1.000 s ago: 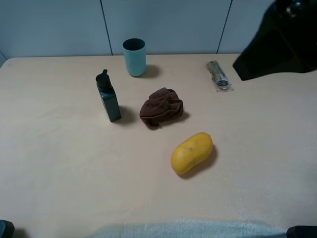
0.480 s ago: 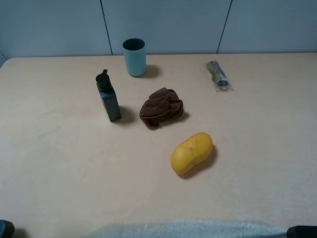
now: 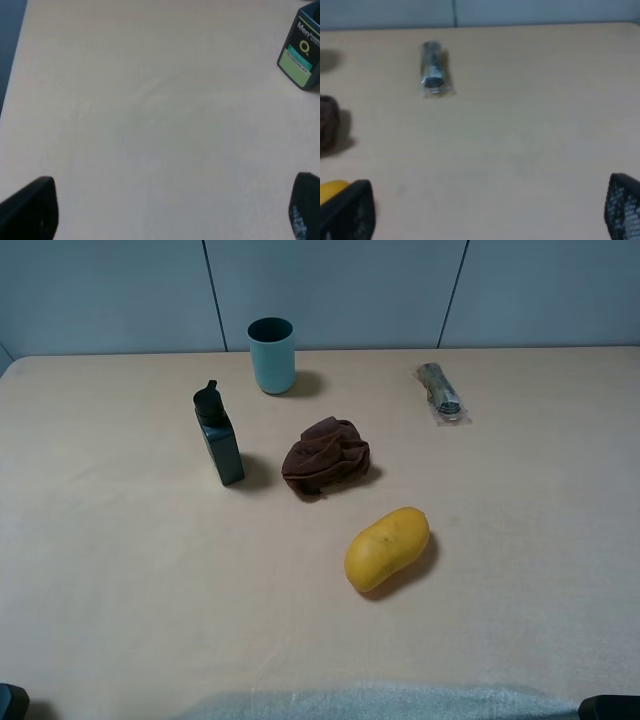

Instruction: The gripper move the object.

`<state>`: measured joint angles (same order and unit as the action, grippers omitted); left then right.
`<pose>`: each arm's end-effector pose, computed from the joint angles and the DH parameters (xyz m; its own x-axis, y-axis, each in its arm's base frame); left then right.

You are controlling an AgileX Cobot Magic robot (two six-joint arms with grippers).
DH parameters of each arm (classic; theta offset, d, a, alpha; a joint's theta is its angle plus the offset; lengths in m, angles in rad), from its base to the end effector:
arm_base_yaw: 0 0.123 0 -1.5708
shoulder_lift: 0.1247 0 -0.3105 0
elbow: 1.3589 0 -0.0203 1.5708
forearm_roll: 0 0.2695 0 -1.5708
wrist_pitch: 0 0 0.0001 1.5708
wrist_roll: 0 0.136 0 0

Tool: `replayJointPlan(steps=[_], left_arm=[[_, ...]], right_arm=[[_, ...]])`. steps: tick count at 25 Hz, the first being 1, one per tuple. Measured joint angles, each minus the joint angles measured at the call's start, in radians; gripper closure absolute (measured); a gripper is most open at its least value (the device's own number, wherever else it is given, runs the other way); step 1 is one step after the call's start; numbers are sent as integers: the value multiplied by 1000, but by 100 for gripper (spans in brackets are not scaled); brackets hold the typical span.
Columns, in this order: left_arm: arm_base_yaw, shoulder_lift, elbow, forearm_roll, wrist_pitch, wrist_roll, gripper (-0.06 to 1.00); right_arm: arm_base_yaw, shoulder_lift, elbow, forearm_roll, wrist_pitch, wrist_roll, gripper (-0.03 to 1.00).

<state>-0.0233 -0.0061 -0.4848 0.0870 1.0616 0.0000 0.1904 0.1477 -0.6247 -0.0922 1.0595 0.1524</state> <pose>0.0266 0.0097 0.2611 -0.4648 0.0532 -0.8838 -0.0243 0.9971 0.0728 0.0386 -0.0037 0.3035 -0.4752 0.0170 -0.8797 -0.0688 0.9960 0.0564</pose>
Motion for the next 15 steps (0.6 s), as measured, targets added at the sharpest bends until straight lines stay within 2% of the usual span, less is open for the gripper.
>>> replayJointPlan(steps=[6, 11, 15], left_arm=[[0, 0, 0, 0, 0, 0, 2], [0, 0, 0, 0, 0, 0, 2], [0, 0, 0, 0, 0, 0, 2]], right_arm=[[-108, -146, 97, 0, -21, 0, 27], [-184, -153, 129, 10, -23, -15, 27], [-204, -153, 132, 34, -25, -46, 27]])
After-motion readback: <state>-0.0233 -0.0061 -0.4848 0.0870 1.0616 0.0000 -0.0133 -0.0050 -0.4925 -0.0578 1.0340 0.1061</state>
